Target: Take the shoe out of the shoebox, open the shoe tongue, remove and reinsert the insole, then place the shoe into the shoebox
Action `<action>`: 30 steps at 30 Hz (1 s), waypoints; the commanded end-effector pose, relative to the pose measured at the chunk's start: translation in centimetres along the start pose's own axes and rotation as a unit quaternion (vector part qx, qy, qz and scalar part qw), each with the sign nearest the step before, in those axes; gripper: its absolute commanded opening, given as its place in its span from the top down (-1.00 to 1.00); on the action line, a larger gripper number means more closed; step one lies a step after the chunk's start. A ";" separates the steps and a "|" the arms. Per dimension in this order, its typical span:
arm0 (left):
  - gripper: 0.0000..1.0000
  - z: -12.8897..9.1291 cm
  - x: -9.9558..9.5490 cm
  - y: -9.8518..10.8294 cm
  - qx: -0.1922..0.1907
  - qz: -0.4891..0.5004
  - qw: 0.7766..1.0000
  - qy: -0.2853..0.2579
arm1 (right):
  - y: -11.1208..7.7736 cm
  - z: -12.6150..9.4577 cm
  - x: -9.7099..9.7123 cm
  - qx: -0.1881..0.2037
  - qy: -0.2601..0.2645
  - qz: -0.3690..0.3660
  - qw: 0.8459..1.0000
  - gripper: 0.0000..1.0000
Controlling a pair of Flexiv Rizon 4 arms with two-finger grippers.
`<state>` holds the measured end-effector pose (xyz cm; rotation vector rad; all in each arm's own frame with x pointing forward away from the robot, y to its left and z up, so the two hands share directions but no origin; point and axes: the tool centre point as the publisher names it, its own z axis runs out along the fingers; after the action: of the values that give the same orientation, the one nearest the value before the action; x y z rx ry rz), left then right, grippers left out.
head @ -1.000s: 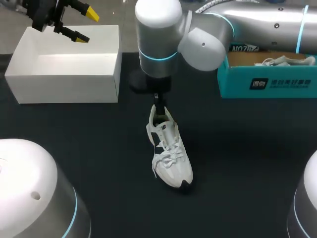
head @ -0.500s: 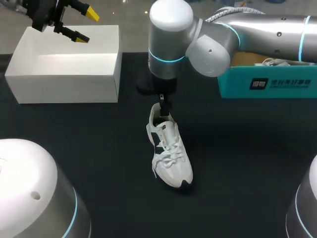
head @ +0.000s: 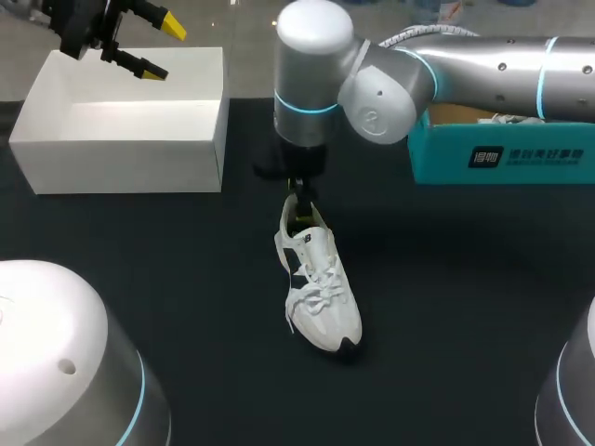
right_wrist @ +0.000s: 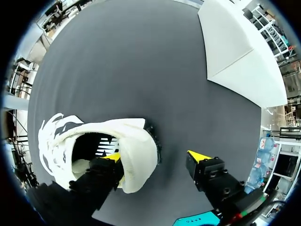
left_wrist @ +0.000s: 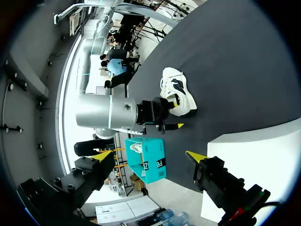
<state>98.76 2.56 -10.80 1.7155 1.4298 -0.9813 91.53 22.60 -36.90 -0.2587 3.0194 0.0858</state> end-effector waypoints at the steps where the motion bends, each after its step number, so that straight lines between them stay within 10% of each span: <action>1: -1.00 0.0 0.0 0.0 0.000 0.000 1.000 0.001 | 0.3 0.5 -0.2 0.004 0.006 0.002 1.000 -0.15; 8: -1.00 0.0 0.0 0.0 0.000 0.000 1.000 0.001 | 0.4 1.5 0.2 0.006 0.021 0.006 1.000 0.18; 12: -1.00 0.0 0.0 0.0 0.000 0.000 1.000 0.001 | 0.4 1.0 0.7 0.010 0.019 0.023 1.000 1.00; 18: -1.00 0.0 0.0 0.0 0.000 0.000 1.000 0.001 | -0.9 -1.7 1.5 0.046 0.019 0.087 0.995 1.00; 30: -1.00 0.0 0.0 0.0 0.000 0.000 1.000 0.001 | -3.5 -14.4 0.7 0.088 -0.041 0.091 0.991 1.00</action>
<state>98.76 2.57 -10.80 1.7154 1.4299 -0.9813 91.23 19.11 -29.27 0.0519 2.9750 -0.1847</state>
